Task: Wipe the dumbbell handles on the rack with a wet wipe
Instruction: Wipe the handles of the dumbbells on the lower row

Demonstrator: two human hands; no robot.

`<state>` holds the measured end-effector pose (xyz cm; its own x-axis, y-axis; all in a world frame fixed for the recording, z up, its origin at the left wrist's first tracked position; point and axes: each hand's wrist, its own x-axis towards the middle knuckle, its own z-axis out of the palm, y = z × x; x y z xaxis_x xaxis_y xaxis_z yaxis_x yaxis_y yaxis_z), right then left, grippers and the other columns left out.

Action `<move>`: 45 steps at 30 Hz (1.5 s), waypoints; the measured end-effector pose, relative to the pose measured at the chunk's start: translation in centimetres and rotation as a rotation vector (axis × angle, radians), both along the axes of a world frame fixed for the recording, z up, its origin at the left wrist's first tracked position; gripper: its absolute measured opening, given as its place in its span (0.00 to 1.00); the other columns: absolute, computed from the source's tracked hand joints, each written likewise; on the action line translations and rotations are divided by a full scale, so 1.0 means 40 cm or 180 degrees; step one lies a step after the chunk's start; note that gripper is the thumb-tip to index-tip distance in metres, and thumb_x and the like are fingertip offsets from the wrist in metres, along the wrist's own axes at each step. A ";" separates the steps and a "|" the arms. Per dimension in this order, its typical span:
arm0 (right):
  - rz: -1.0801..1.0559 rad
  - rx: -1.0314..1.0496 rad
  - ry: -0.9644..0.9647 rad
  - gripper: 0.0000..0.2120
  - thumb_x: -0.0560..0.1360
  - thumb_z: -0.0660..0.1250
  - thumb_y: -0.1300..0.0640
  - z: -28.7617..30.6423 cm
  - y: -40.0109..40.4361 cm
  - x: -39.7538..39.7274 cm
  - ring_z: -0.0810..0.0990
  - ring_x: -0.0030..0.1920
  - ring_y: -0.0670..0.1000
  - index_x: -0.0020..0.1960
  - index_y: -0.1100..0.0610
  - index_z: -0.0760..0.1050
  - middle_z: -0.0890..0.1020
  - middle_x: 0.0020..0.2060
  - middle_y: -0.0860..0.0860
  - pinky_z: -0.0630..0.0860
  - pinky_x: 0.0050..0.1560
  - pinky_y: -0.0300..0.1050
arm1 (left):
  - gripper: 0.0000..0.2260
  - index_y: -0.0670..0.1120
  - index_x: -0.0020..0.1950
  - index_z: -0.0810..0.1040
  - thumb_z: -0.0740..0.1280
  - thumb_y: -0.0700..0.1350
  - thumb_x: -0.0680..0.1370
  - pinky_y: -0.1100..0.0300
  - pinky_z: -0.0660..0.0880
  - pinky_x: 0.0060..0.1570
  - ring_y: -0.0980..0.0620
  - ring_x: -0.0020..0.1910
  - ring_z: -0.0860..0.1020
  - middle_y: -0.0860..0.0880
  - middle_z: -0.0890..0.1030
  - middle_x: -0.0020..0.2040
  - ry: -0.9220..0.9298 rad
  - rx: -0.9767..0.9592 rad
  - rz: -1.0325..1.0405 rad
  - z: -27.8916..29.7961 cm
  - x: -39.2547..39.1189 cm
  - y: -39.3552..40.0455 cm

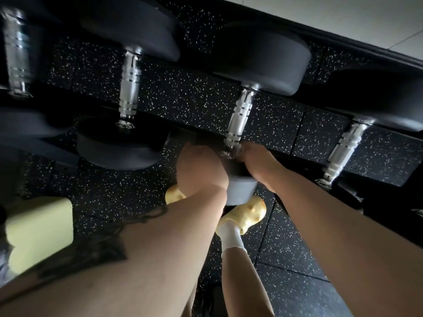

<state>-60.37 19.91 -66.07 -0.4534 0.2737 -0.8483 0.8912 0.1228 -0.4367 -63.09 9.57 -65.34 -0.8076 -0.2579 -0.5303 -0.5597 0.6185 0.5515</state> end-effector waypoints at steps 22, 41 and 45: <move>-0.3129 0.1159 0.0657 0.13 0.78 0.60 0.46 0.037 -0.062 -0.148 0.77 0.36 0.47 0.45 0.54 0.77 0.77 0.33 0.45 0.75 0.40 0.41 | 0.14 0.51 0.49 0.82 0.58 0.49 0.73 0.52 0.73 0.56 0.48 0.59 0.76 0.54 0.80 0.59 -0.0035 -0.0143 -0.0005 -0.020 -0.002 -0.005; -0.0796 0.1142 0.0679 0.14 0.80 0.56 0.53 0.076 -0.040 -0.013 0.69 0.28 0.47 0.41 0.58 0.73 0.73 0.30 0.49 0.60 0.27 0.42 | 0.18 0.52 0.44 0.81 0.53 0.53 0.68 0.50 0.74 0.55 0.49 0.56 0.77 0.55 0.80 0.58 0.0056 -0.0139 0.0056 -0.019 0.003 -0.002; -0.0884 0.2778 0.1894 0.07 0.76 0.65 0.56 0.064 -0.003 -0.082 0.75 0.43 0.52 0.47 0.53 0.81 0.79 0.42 0.51 0.63 0.36 0.26 | 0.19 0.52 0.46 0.82 0.53 0.52 0.68 0.49 0.75 0.53 0.48 0.56 0.77 0.55 0.81 0.57 0.0065 -0.0136 0.0039 -0.023 0.004 -0.003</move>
<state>-63.66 19.78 -63.53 -0.5562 0.8308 0.0225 0.6106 0.4268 -0.6671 -62.94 9.45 -66.27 -0.8148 -0.2898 -0.5020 -0.5562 0.6349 0.5362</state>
